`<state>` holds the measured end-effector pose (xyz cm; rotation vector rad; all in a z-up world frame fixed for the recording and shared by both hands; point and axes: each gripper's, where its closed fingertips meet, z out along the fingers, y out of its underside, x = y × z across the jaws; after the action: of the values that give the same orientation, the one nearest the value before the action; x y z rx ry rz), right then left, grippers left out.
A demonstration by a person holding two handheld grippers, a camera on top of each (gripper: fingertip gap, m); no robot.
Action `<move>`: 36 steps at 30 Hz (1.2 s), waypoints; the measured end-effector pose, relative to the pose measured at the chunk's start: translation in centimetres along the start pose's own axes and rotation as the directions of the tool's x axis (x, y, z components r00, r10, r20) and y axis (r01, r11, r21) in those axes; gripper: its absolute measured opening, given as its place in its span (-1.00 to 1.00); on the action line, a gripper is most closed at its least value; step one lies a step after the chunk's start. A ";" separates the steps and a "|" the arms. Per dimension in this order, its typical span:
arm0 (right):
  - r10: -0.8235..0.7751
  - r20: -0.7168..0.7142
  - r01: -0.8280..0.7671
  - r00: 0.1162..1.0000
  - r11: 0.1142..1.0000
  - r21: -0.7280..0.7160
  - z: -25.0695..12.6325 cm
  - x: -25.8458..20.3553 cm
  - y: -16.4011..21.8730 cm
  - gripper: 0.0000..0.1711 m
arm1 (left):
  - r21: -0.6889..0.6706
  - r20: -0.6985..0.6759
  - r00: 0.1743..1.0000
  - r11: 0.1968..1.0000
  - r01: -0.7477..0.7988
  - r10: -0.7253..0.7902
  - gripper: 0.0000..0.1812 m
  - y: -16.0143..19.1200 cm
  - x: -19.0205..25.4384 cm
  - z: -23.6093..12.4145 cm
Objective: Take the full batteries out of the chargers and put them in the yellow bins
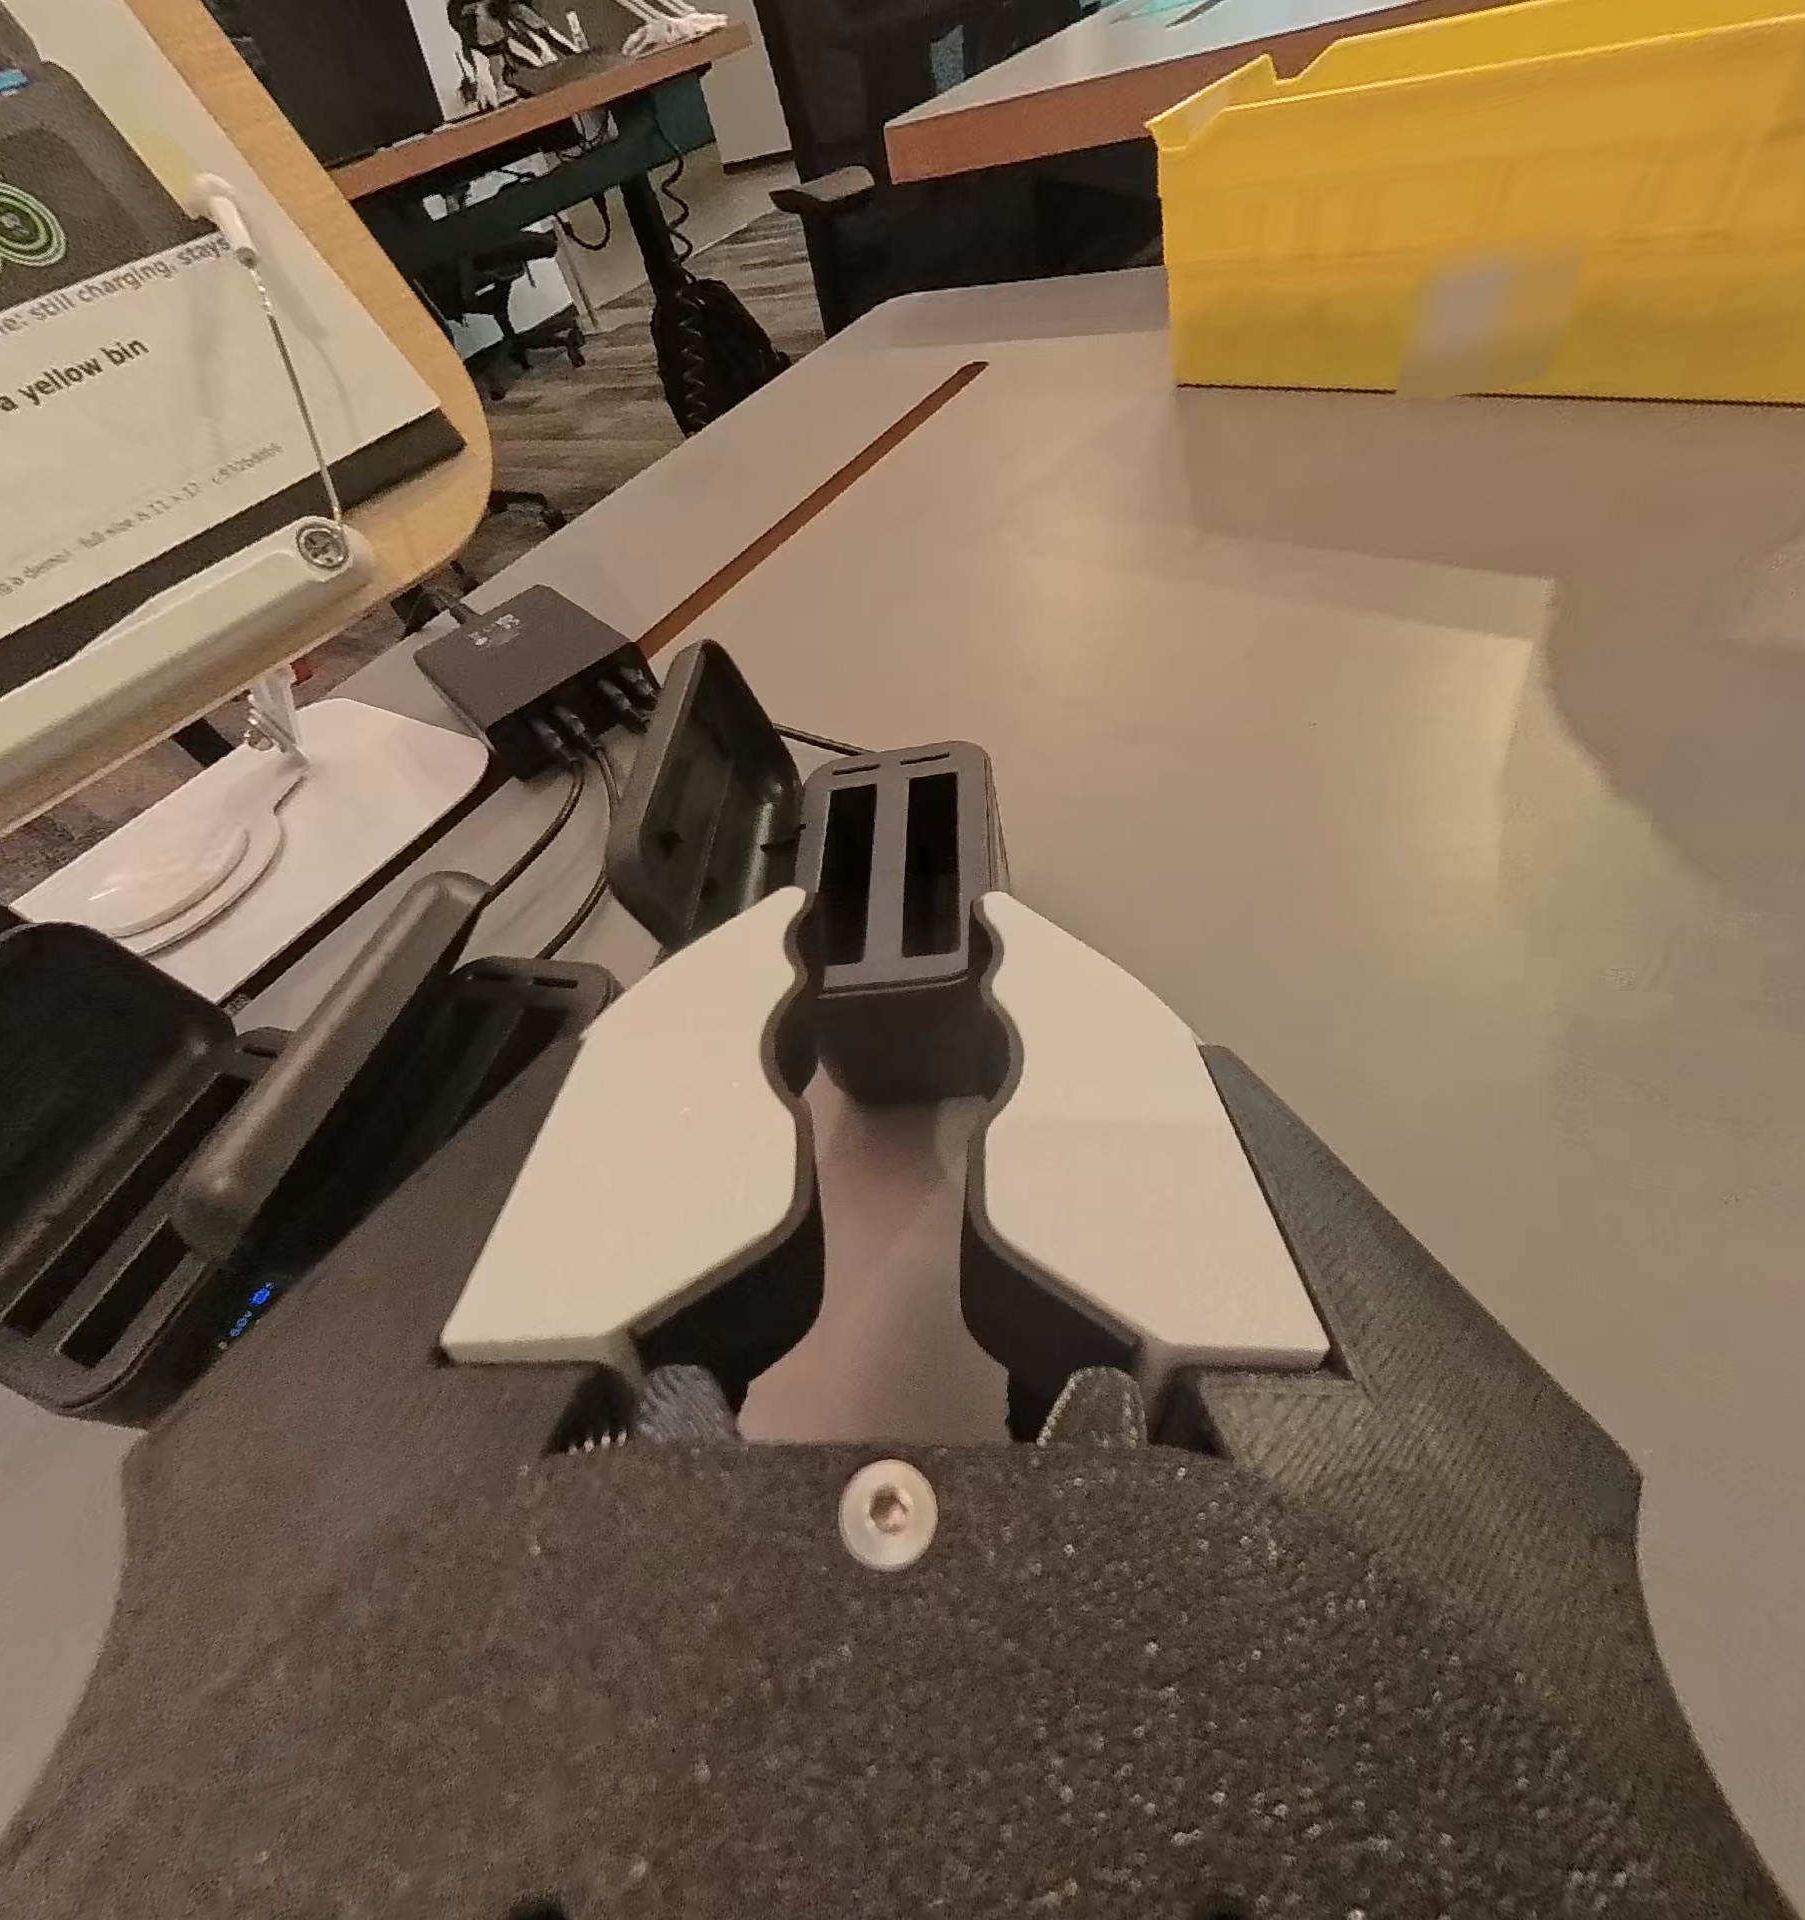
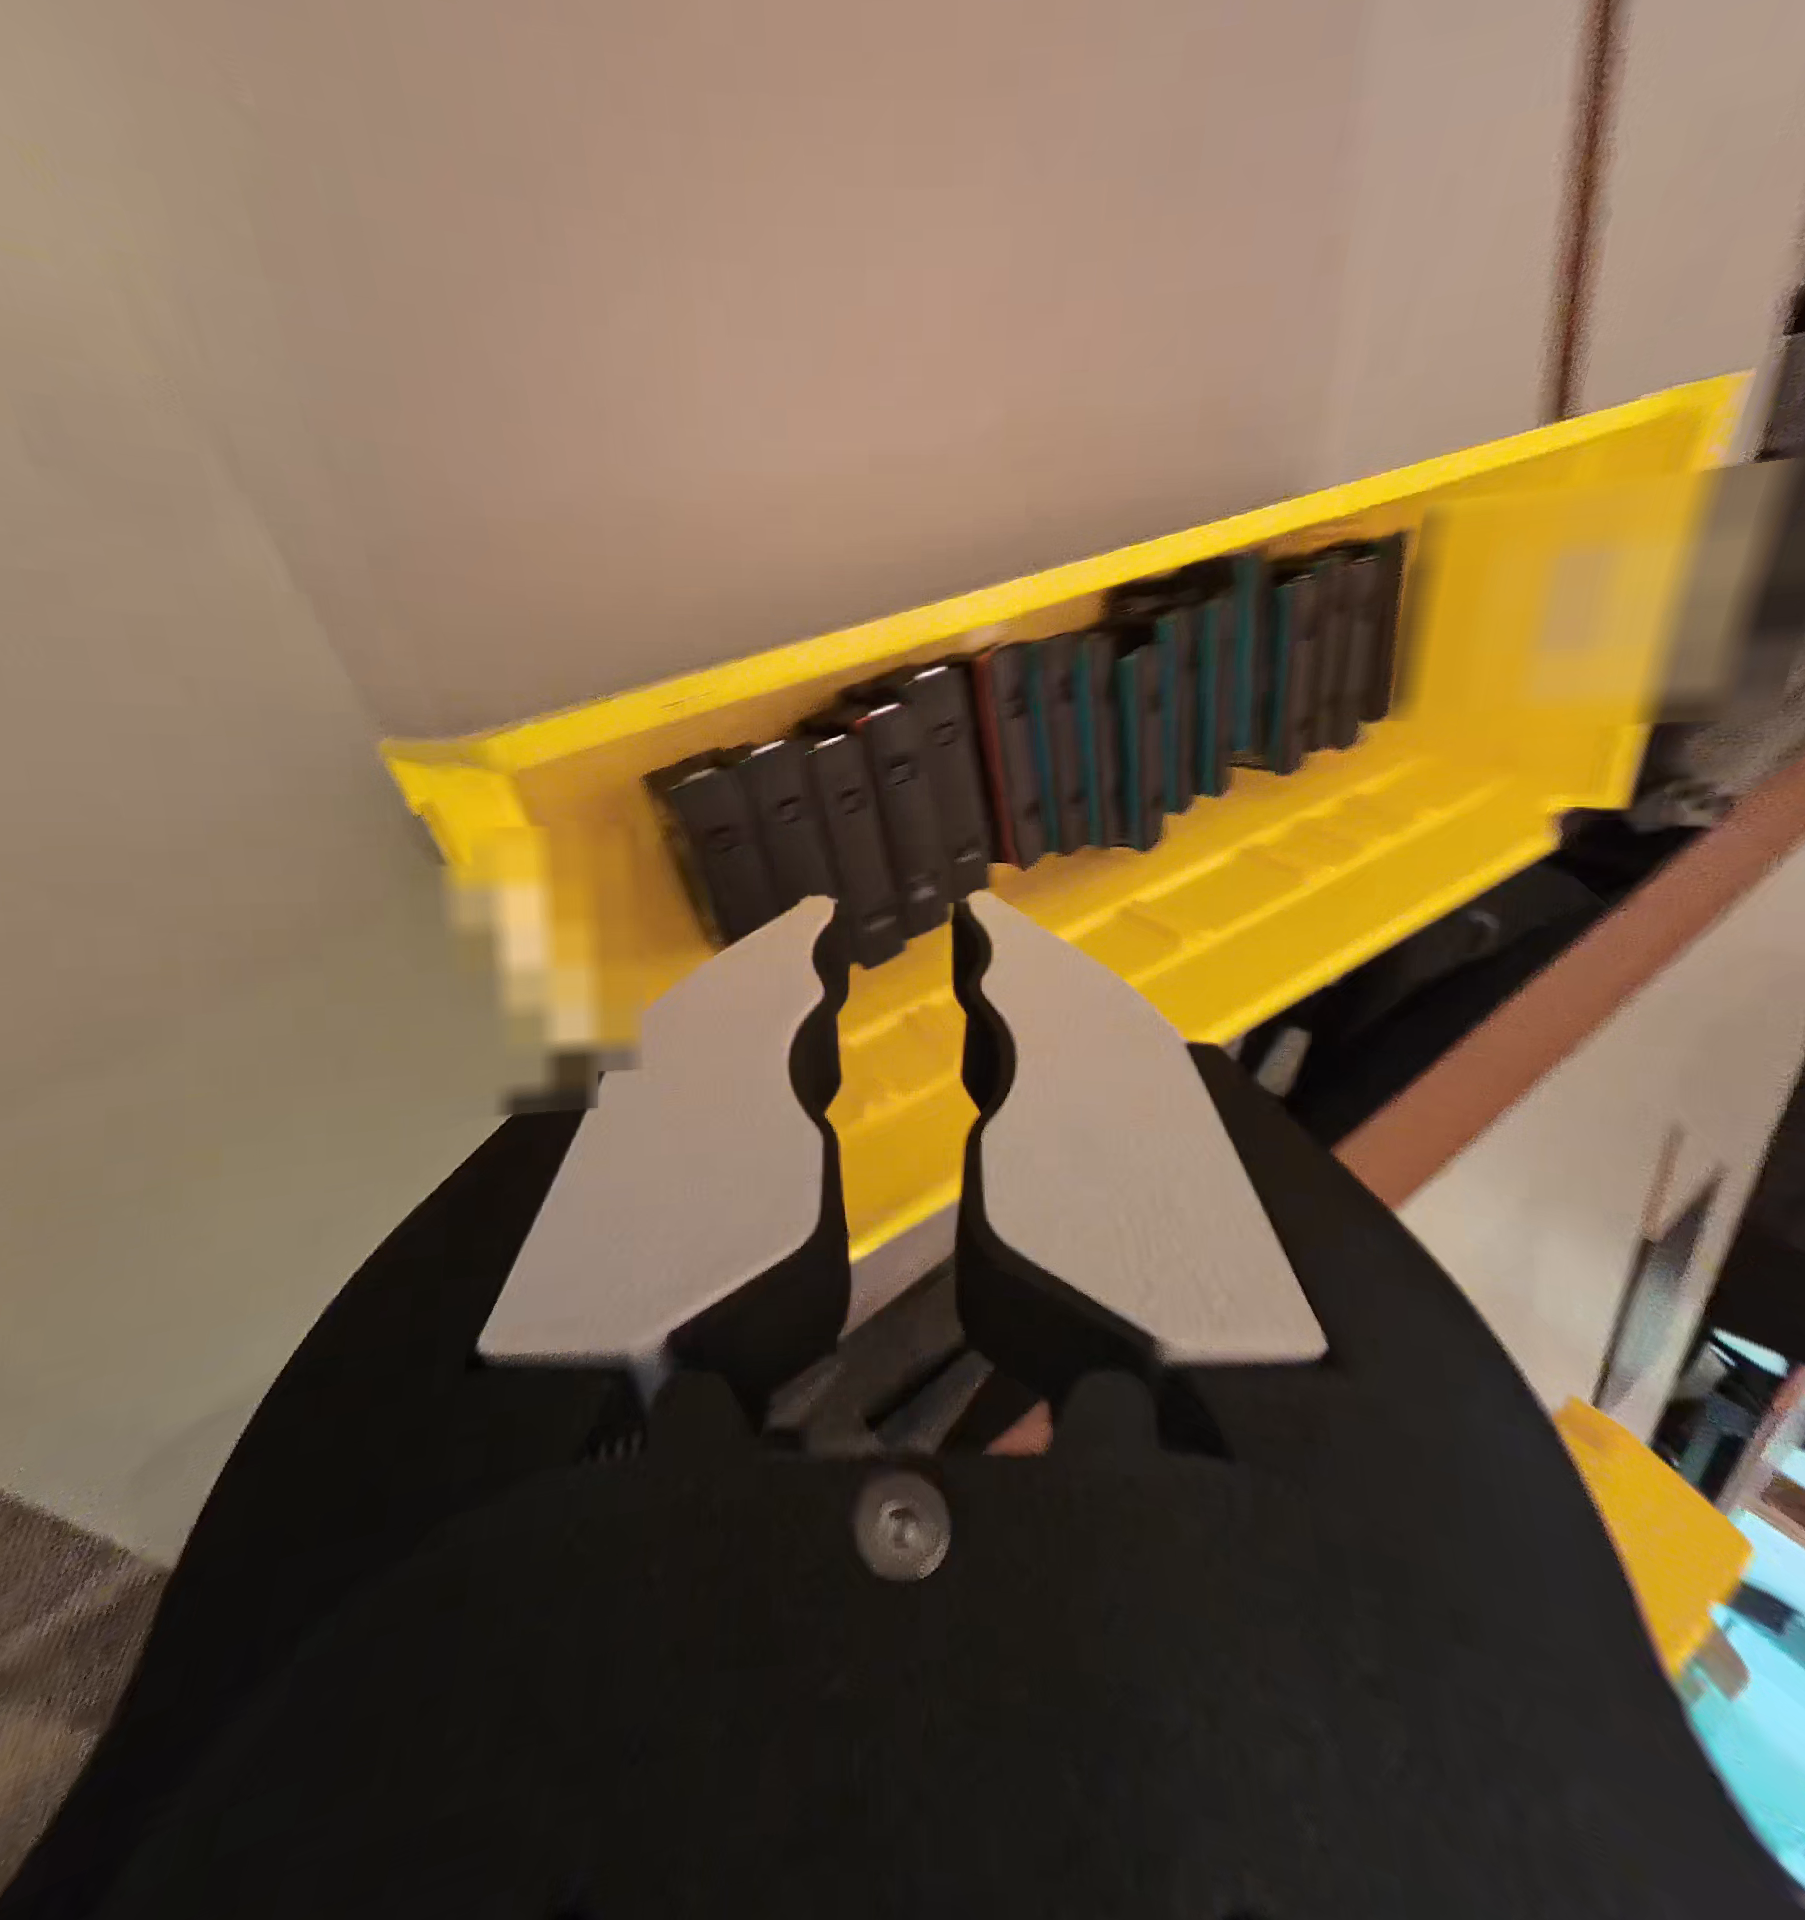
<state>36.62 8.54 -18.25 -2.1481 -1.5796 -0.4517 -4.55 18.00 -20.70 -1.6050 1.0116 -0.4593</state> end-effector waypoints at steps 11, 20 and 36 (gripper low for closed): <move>0.327 -0.265 -0.167 0.907 0.857 0.487 -5.6 5.2 -15.3 -0.53 | 0.011 0.060 0.998 1.000 0.004 -0.004 -0.75 -0.4 -1.2 -0.5; 0.504 0.188 -0.490 0.843 0.574 0.656 2.6 -0.8 -33.1 0.12 | 0.109 0.248 0.966 0.993 0.049 -0.075 -0.77 -1.9 -5.3 -2.5; 0.635 0.256 -0.667 0.728 0.574 0.475 13.1 -2.0 -38.3 0.09 | 0.180 0.364 0.922 0.981 0.069 -0.131 -0.80 -2.5 -8.0 -4.2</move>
<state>-0.46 23.55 -24.69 -2.0770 -0.6730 0.2885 -11.19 21.93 -15.37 -1.5262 0.5887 -0.2803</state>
